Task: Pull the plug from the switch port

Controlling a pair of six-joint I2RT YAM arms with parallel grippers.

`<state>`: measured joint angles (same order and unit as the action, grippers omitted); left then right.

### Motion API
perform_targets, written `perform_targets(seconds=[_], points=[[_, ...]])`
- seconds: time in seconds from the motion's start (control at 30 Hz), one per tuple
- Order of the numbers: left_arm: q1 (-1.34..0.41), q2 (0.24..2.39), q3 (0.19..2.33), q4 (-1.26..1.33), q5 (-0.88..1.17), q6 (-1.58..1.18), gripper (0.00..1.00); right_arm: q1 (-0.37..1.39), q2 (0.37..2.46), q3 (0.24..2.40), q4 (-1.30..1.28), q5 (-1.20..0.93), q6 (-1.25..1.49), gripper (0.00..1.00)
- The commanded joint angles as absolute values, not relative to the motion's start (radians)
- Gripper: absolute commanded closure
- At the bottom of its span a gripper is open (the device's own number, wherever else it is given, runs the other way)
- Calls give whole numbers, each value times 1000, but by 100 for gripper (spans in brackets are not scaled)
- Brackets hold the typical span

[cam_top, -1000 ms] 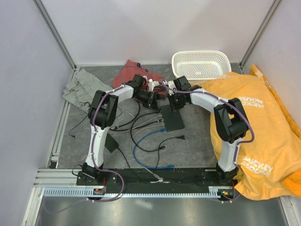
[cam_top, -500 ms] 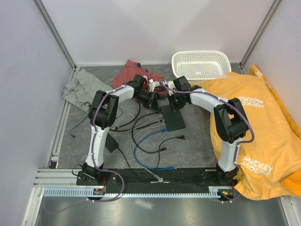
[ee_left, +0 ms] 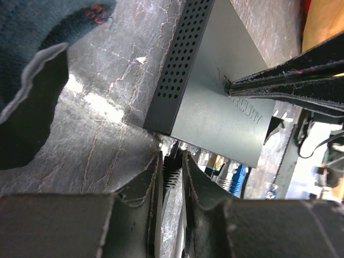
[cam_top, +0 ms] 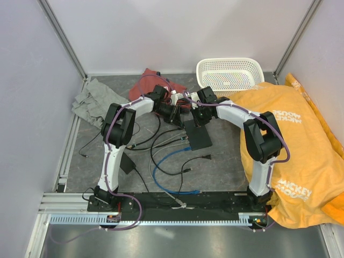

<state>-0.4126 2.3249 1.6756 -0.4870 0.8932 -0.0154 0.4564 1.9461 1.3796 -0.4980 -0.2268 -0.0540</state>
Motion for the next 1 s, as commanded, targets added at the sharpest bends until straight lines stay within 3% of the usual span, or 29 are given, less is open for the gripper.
perform_targets(seconds=[0.0, 0.97], points=[[-460, 2324, 1648, -578, 764, 110, 98, 480, 2009, 1402, -531, -248, -55, 100], [-459, 2296, 1618, -641, 727, 196, 98, 503, 1979, 1456, -532, -247, -31, 100]])
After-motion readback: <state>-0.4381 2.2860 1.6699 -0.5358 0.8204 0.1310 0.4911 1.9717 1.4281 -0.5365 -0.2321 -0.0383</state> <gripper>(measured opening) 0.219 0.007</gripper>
